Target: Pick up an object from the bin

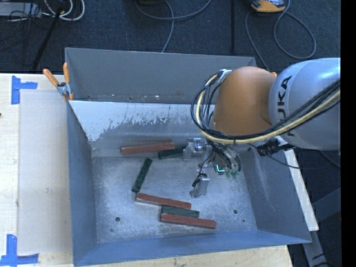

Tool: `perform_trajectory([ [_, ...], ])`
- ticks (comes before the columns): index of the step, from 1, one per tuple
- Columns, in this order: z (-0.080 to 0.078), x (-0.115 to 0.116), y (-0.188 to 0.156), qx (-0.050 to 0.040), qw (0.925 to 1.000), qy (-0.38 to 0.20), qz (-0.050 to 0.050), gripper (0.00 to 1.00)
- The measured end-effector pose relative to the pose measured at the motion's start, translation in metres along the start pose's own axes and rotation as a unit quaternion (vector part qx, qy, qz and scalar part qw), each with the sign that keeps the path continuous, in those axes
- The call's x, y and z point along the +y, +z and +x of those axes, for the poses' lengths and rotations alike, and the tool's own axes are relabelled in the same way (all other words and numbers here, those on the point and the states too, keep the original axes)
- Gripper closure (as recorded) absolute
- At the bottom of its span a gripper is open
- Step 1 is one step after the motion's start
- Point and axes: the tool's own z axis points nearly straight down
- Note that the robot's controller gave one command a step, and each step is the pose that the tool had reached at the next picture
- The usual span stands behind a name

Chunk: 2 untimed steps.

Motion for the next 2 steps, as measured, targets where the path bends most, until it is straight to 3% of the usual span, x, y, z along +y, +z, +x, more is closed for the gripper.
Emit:
perform_trajectory([
  [1,0.039,-0.031,0.102,0.0,0.9995,-0.031,0.0,0.0],
  [2,0.059,0.031,0.099,-0.0038,0.995,-0.1,0.0,0.0],
])
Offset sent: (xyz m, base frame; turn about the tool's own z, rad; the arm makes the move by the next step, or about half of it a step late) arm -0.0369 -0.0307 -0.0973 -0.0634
